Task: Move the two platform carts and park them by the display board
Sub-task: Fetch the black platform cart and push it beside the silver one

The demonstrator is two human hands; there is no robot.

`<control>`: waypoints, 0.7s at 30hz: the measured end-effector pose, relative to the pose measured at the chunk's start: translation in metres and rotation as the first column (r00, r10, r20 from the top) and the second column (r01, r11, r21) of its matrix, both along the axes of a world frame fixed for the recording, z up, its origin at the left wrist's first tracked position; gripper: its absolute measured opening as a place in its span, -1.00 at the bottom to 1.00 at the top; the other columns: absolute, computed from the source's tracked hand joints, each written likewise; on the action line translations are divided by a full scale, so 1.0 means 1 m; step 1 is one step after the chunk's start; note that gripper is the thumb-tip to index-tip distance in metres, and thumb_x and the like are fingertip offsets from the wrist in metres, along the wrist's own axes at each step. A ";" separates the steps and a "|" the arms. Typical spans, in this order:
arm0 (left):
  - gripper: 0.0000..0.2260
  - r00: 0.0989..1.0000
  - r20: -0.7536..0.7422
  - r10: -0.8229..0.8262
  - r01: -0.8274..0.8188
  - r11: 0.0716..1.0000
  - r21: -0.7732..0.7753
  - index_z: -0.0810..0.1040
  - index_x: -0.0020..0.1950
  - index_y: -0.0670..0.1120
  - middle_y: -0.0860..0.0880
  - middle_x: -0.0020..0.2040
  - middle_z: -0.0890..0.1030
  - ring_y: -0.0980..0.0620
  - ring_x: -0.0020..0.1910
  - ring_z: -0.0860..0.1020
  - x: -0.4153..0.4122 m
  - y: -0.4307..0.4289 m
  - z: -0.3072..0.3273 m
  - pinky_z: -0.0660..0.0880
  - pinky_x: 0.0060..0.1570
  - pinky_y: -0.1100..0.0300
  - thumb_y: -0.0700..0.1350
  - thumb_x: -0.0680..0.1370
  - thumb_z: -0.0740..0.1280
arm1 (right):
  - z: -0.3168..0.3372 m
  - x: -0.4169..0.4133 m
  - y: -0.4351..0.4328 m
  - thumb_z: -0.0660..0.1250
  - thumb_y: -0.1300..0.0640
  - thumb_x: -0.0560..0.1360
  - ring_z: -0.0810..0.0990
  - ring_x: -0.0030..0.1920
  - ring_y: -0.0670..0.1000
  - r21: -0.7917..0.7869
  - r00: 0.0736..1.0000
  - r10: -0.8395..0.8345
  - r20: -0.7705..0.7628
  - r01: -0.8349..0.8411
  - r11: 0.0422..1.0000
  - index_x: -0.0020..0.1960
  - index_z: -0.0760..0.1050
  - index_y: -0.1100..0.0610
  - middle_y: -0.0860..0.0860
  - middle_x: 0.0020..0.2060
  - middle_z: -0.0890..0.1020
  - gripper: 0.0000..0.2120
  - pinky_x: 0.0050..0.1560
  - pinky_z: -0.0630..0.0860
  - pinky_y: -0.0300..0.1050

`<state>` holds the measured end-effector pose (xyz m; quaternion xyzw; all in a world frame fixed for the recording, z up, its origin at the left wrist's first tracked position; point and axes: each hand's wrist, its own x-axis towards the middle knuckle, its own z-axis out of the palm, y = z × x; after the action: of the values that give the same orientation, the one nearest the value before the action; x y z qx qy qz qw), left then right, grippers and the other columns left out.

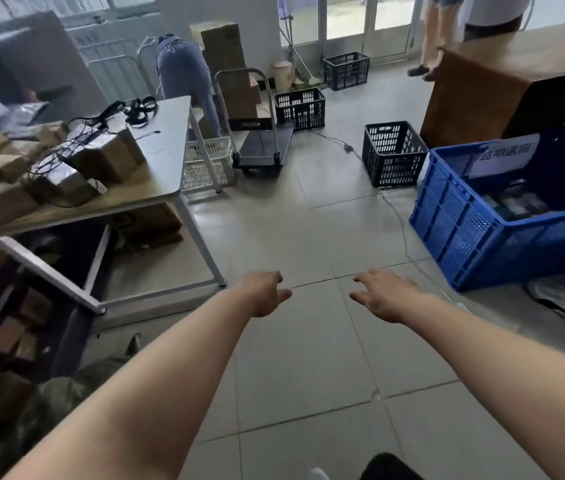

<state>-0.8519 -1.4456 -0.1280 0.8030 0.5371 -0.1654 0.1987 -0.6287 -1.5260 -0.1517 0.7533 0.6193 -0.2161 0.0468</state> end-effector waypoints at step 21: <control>-0.58 0.963 0.186 0.194 -0.210 0.975 0.071 0.38 0.41 -0.02 -0.08 0.40 0.44 -0.11 0.36 0.40 0.037 0.456 0.033 0.34 0.28 0.04 0.13 0.61 0.17 | 0.024 0.037 0.488 0.09 -0.20 0.56 0.35 0.37 0.05 0.125 0.989 0.099 -0.112 -0.085 0.988 0.40 0.30 -0.06 -0.05 0.39 0.38 -0.54 0.21 0.33 0.04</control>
<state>-0.8150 -0.9896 -0.0951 0.7637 0.6030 -0.0478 0.2253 -0.5921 -1.0379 -0.1273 0.7112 0.6671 -0.2202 -0.0252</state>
